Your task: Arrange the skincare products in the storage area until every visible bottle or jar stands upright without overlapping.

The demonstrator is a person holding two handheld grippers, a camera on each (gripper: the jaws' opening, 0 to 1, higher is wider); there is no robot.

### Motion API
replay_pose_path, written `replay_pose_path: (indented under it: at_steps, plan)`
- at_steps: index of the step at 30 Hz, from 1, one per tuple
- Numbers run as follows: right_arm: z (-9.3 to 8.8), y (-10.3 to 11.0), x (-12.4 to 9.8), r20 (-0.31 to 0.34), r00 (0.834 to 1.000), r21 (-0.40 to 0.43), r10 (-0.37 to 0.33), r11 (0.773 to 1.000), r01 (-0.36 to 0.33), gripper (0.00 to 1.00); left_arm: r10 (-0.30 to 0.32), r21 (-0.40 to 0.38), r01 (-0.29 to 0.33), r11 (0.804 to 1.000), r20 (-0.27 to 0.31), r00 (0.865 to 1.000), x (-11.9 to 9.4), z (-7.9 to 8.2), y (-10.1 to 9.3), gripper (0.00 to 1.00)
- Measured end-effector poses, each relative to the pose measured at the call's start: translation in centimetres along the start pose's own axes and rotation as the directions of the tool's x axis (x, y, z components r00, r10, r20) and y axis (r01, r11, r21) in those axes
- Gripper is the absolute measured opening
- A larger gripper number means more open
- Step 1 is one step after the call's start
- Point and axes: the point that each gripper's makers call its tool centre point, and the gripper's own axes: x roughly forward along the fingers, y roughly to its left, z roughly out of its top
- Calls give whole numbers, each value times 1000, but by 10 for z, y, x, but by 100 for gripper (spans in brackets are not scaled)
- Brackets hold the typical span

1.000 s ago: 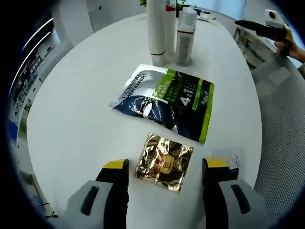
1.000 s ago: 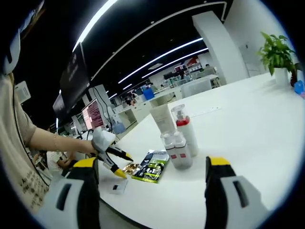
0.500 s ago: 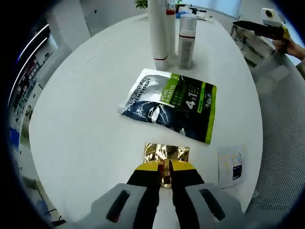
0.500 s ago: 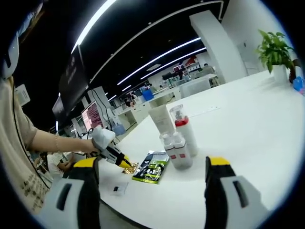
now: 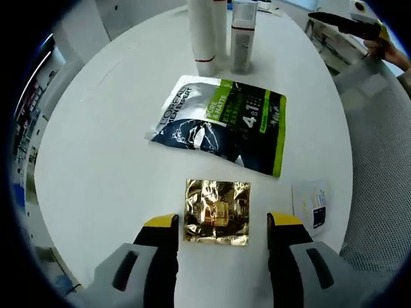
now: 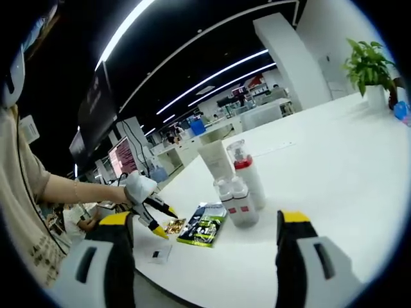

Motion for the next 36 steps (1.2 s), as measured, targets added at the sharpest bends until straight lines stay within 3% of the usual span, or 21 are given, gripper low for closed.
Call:
replay_pose_path:
  at_steps: [3, 5, 14, 15, 16, 17, 18, 21, 23, 25, 27, 28, 30, 36]
  plan:
    - [0, -1, 0, 0, 1000, 2, -2, 1000, 2, 93, -2, 10, 2, 1000, -24, 1000, -1, 1, 0, 50]
    - [0, -1, 0, -1, 1000, 1, -1, 1000, 1, 93, -8, 27, 9, 1000, -35, 999, -4, 3, -1, 35]
    - [1, -1, 0, 1, 1000, 1, -2, 1000, 2, 92, -11, 56, 14, 998, -46, 999, -8, 7, -2, 34]
    - [1, 0, 0, 1, 1000, 1, -2, 1000, 2, 92, -7, 66, 9, 998, -34, 999, -10, 10, -1, 27]
    - [1, 0, 0, 1, 1000, 1, -2, 1000, 2, 92, -1, 71, 3, 997, -26, 1000, -12, 11, 1, 9]
    - [1, 0, 0, 1, 1000, 1, -2, 1000, 2, 92, 16, 86, -15, 996, -11, 1000, -13, 14, 5, 0]
    - [1, 0, 0, 1, 1000, 2, -1, 1000, 1, 92, 10, 83, -9, 997, -15, 1000, -11, 11, 6, 0]
    - [1, 1, 0, 1, 1000, 1, -1, 1000, 1, 92, -1, 65, 3, 998, -28, 1000, -5, 7, 8, 22]
    - [1, 1, 0, 0, 1000, 1, -1, 1000, 1, 92, 26, 59, -25, 998, -16, 1000, -5, 7, 14, 23]
    - [1, 1, 0, 2, 1000, 3, -1, 1000, 1, 92, 64, -36, -63, 997, 30, 997, -7, 12, 24, 26]
    - [1, 0, 0, 4, 1000, 4, -2, 1000, 2, 92, 125, -192, -105, 976, 92, 988, -9, 19, 37, 32]
    - [1, 0, 0, 4, 1000, 5, -3, 1000, 3, 92, 174, -302, -126, 945, 138, 975, -13, 24, 46, 38]
    - [1, 0, 0, 4, 1000, 7, -5, 1000, 5, 92, 248, -438, -150, 887, 176, 953, -15, 24, 58, 47]
    - [0, -1, 0, 2, 1000, 15, -6, 1000, 6, 92, 387, -660, -217, 719, 121, 914, -15, 9, 69, 63]
